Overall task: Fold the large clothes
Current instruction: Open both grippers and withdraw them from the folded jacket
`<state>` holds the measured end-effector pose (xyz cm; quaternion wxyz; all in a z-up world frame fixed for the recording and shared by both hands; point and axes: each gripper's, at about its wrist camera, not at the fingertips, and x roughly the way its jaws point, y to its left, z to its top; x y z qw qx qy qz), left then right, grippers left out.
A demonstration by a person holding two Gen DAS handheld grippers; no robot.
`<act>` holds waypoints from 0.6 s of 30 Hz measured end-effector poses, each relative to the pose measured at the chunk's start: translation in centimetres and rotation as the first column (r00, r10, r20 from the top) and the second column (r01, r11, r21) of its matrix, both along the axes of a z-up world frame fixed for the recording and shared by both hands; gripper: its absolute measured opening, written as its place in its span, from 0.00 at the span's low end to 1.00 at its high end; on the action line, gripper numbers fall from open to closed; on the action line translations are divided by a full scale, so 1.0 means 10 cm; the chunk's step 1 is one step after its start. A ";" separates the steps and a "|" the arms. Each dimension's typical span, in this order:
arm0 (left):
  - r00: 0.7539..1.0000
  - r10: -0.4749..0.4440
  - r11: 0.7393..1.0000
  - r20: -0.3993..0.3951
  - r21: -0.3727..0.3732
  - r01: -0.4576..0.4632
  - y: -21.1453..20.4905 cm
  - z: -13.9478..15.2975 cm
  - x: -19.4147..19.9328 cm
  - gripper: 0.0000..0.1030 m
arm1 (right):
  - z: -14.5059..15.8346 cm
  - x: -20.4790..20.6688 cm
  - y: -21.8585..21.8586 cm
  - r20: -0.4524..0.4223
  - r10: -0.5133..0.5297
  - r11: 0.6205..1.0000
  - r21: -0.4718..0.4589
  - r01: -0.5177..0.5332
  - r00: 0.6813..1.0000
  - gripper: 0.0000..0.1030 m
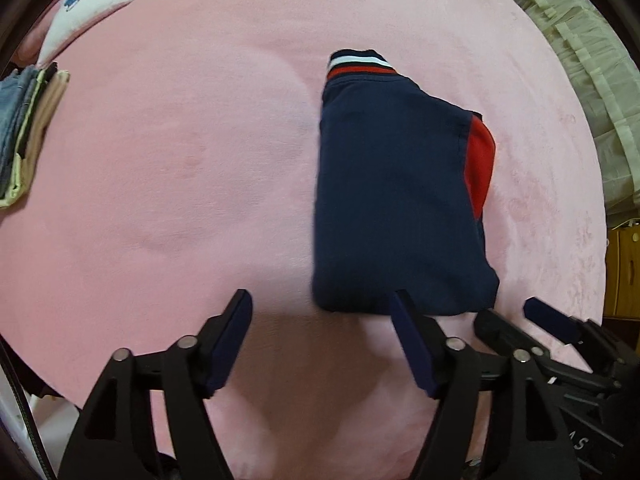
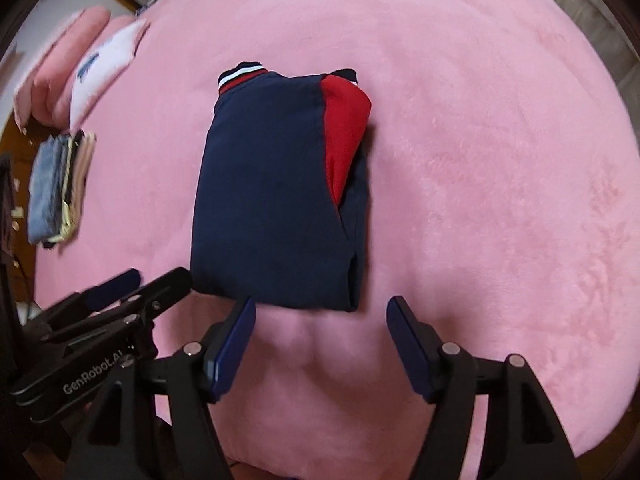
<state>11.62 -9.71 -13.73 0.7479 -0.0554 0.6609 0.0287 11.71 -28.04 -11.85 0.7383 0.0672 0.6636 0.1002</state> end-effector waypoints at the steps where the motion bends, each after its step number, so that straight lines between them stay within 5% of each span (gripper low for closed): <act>1: 1.000 0.000 1.000 0.005 0.003 0.000 0.04 0.04 -0.01 0.75 | 0.02 0.01 0.02 0.001 0.004 1.000 -0.009 -0.004 1.000 0.67; 18: 0.998 0.028 0.999 0.058 -0.032 -0.026 0.16 0.30 -0.05 0.80 | 0.24 0.11 0.05 0.009 0.034 0.998 -0.054 -0.034 0.999 0.79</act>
